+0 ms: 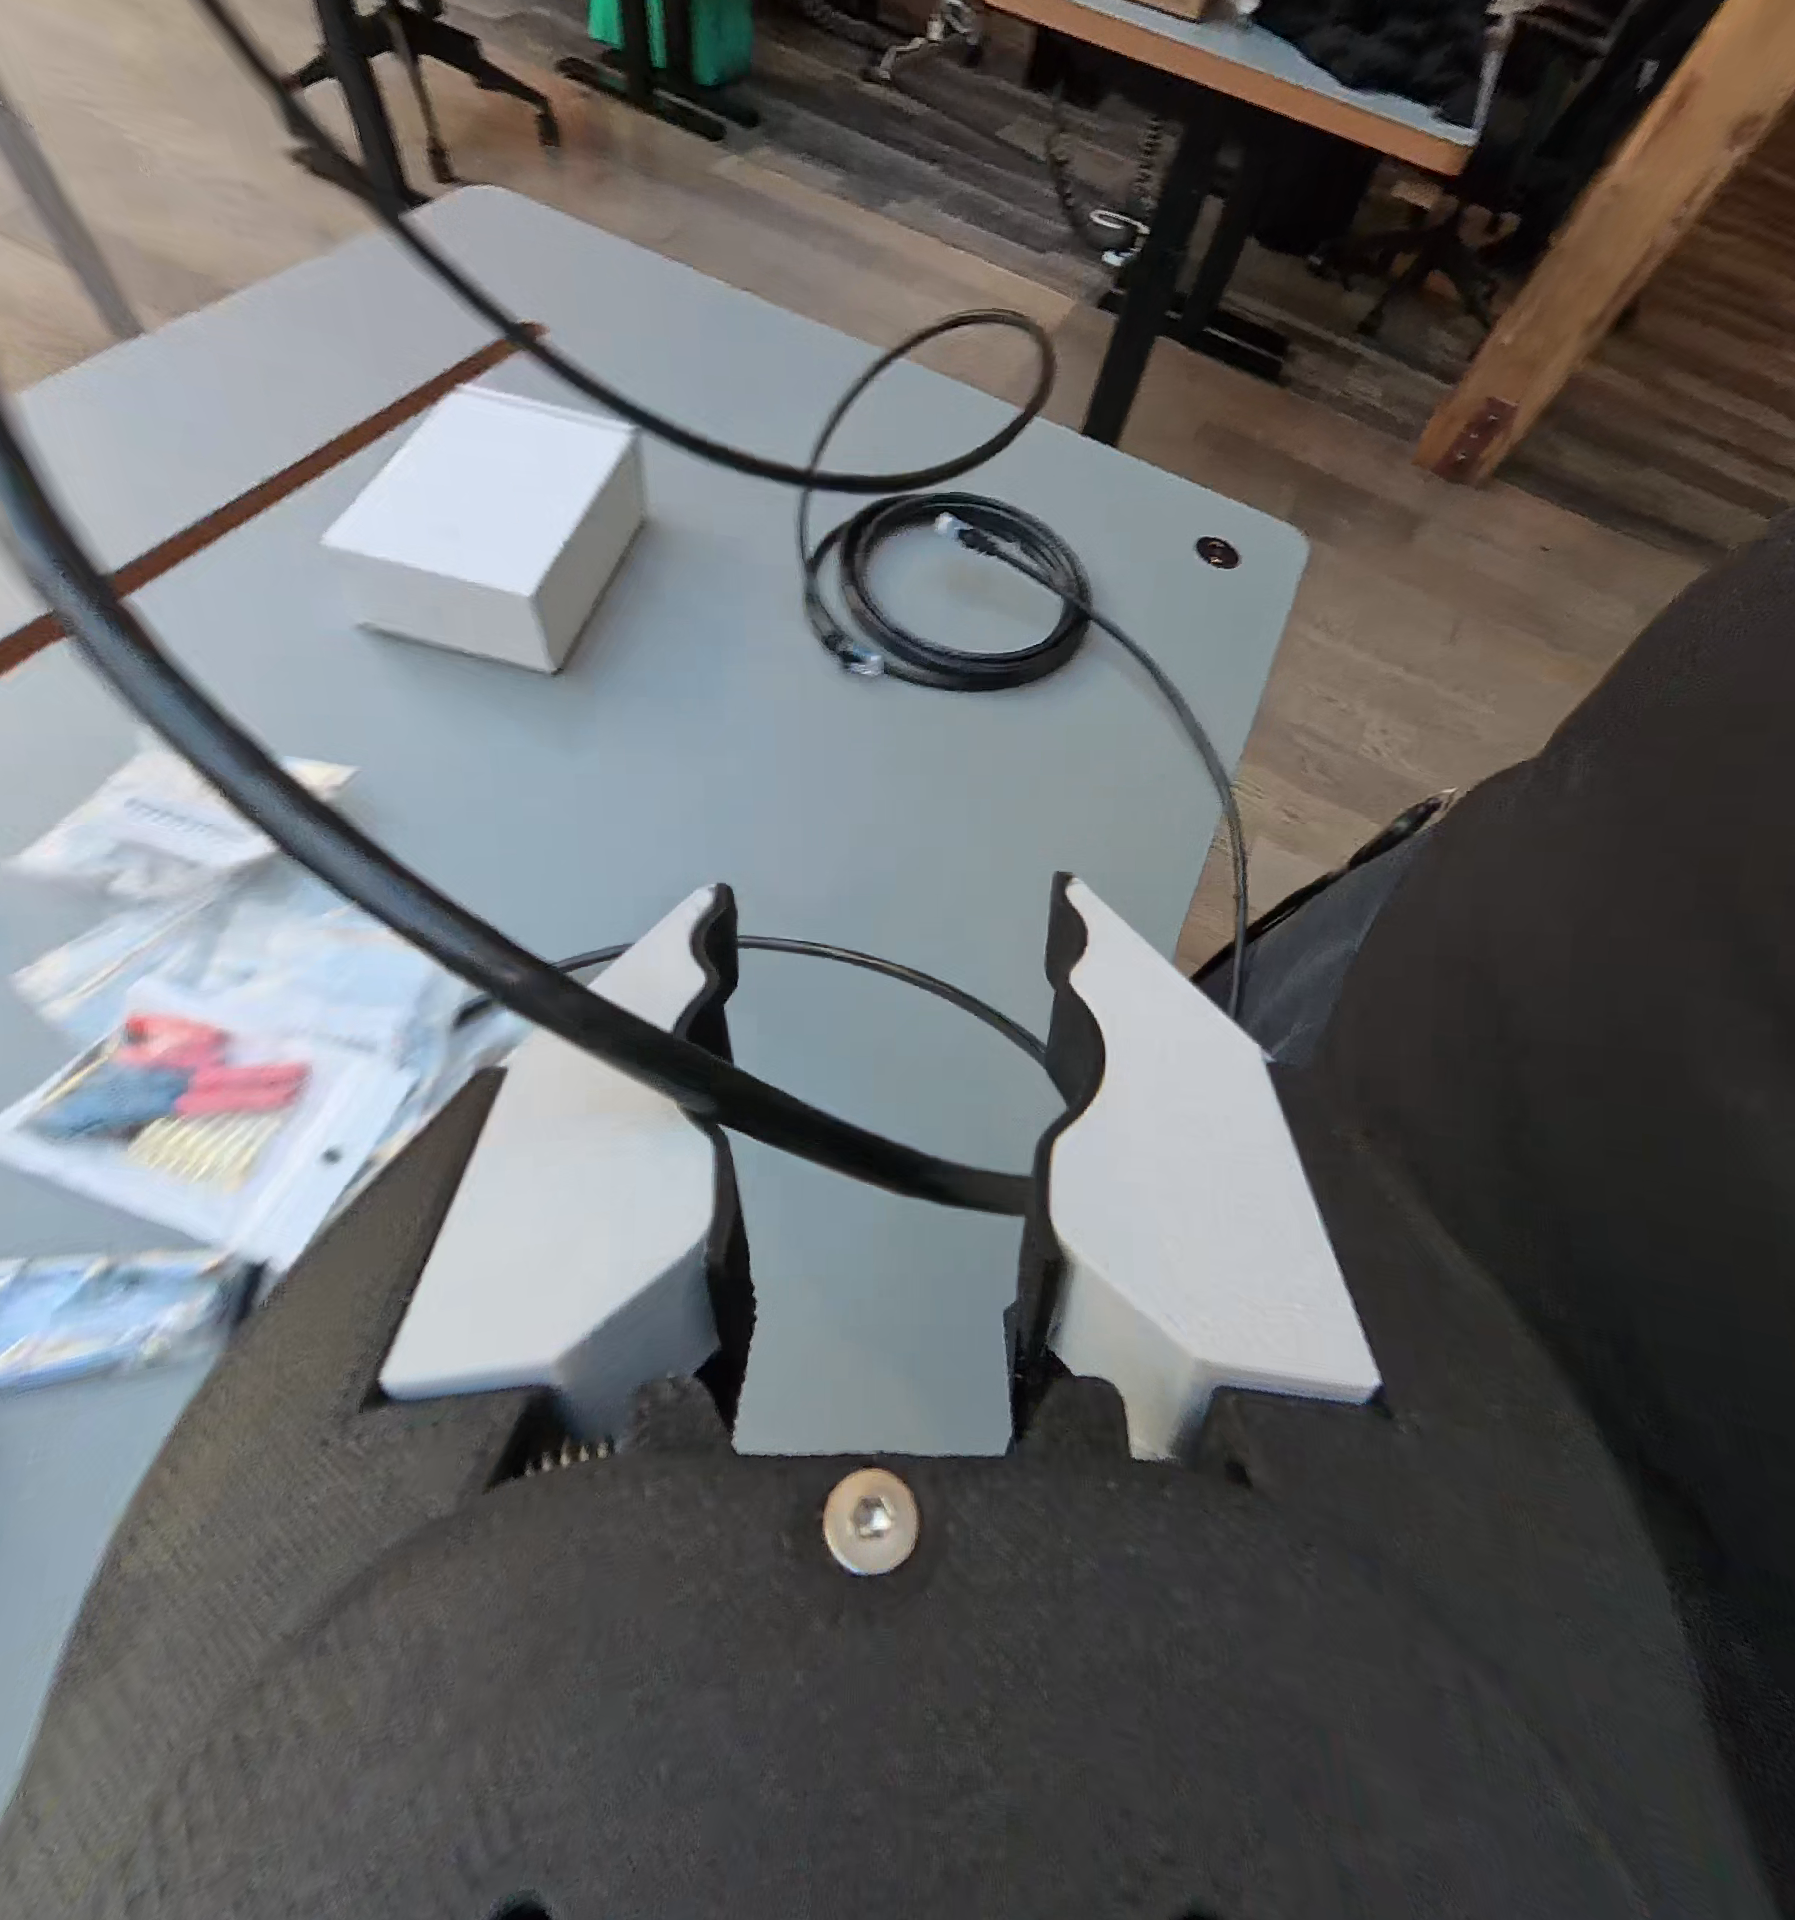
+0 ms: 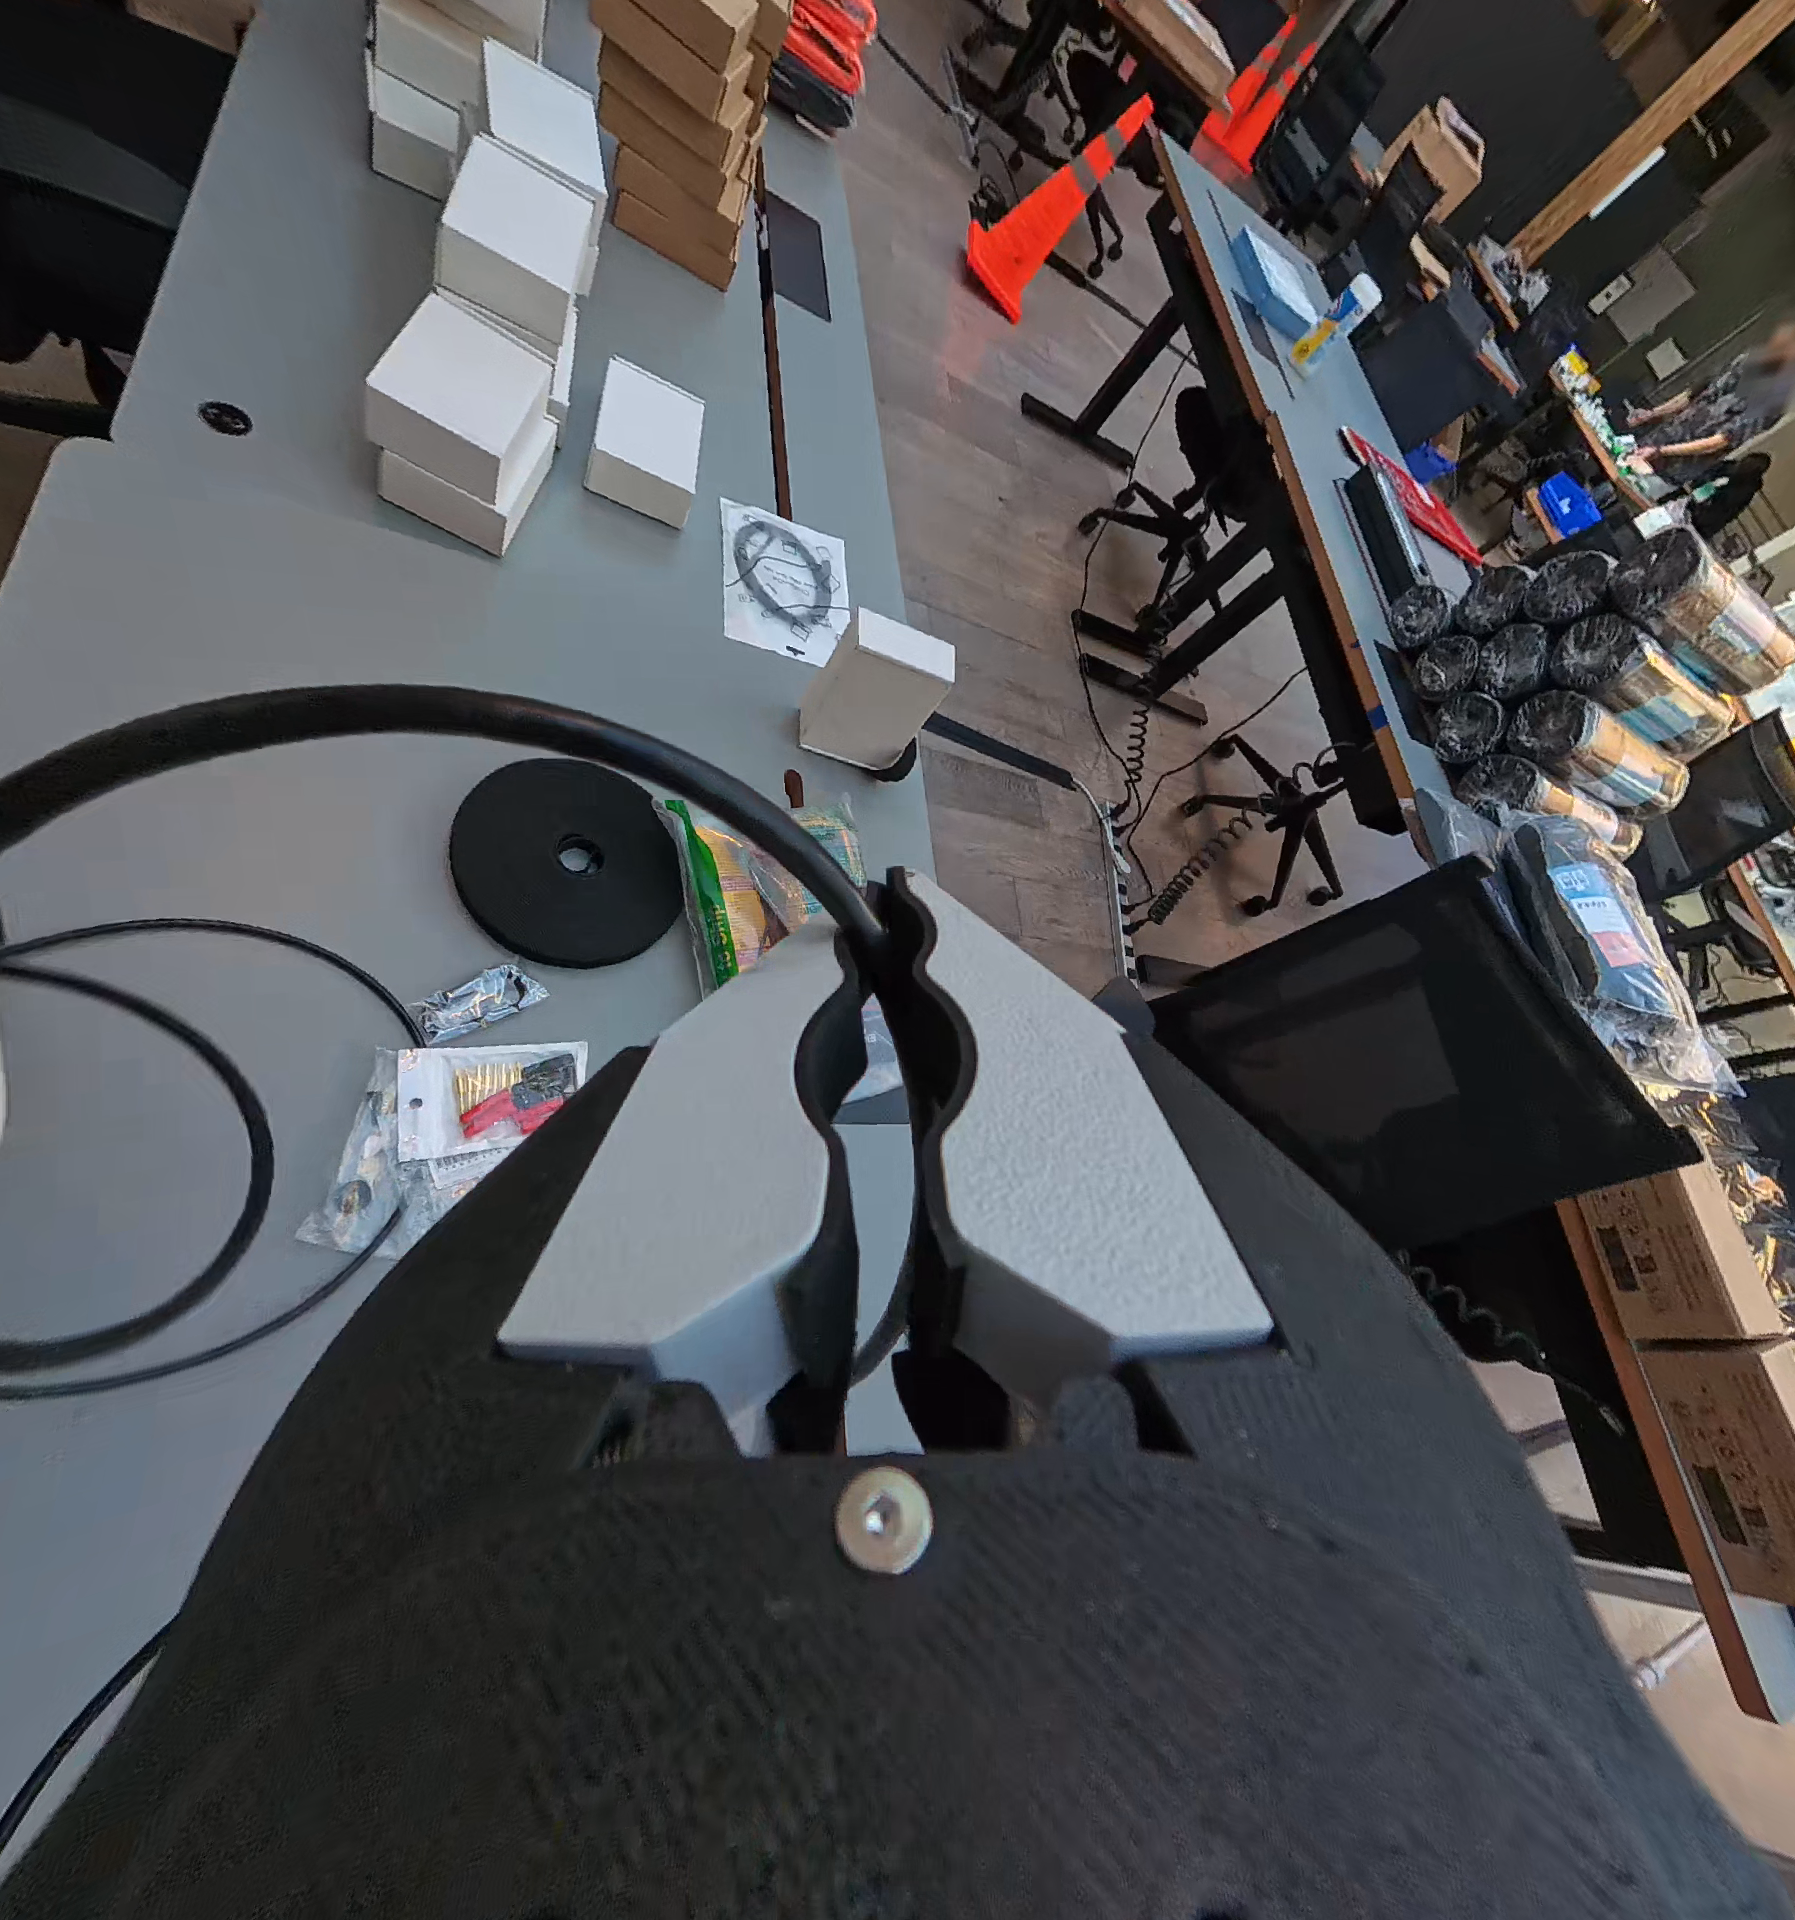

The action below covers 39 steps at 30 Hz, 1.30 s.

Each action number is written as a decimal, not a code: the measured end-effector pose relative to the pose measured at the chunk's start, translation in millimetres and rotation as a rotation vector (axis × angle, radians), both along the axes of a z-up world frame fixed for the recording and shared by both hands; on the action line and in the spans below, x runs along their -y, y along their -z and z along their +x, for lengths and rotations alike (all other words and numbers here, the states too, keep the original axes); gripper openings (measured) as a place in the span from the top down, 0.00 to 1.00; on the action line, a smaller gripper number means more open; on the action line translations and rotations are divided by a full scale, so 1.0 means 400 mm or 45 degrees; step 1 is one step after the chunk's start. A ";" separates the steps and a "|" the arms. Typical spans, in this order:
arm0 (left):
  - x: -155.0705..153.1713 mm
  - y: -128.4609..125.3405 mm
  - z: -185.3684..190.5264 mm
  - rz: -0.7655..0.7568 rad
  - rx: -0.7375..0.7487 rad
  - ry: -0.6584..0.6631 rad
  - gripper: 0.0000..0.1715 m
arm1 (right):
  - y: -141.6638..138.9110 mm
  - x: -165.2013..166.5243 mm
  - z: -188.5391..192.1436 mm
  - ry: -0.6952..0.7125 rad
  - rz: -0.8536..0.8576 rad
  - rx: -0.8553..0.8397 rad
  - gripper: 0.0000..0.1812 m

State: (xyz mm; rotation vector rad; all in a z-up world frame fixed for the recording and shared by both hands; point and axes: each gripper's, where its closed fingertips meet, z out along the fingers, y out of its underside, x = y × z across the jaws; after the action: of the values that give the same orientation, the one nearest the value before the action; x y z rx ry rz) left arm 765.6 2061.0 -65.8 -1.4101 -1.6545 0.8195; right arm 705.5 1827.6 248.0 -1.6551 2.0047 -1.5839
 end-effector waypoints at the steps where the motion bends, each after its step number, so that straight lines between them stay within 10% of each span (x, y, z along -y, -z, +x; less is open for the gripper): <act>1: 0.032 -0.020 0.064 -0.027 0.010 -0.045 0.67 | 0.001 -0.012 -0.005 -0.020 0.004 0.019 1.00; 12: 0.201 -0.353 0.307 -0.158 0.299 0.153 0.75 | -0.059 -0.036 -0.076 0.094 -0.103 0.134 1.00; 20: 0.166 -0.329 0.293 -0.016 0.269 0.141 0.77 | -0.208 -0.049 -0.290 0.357 -0.219 0.293 1.00; 30: 0.321 0.392 0.385 0.396 0.588 -0.835 0.67 | -0.184 -0.133 -0.456 0.469 -0.216 0.255 1.00; 39: 0.294 0.557 0.424 0.264 0.926 -1.012 0.68 | -0.172 -0.239 -0.521 0.565 -0.222 0.184 1.00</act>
State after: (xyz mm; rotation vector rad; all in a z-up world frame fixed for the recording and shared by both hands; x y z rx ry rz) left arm 935.0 1943.2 -288.8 -0.9188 -2.8611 0.5172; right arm 497.2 1923.3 316.7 -1.1458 2.3252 -2.0016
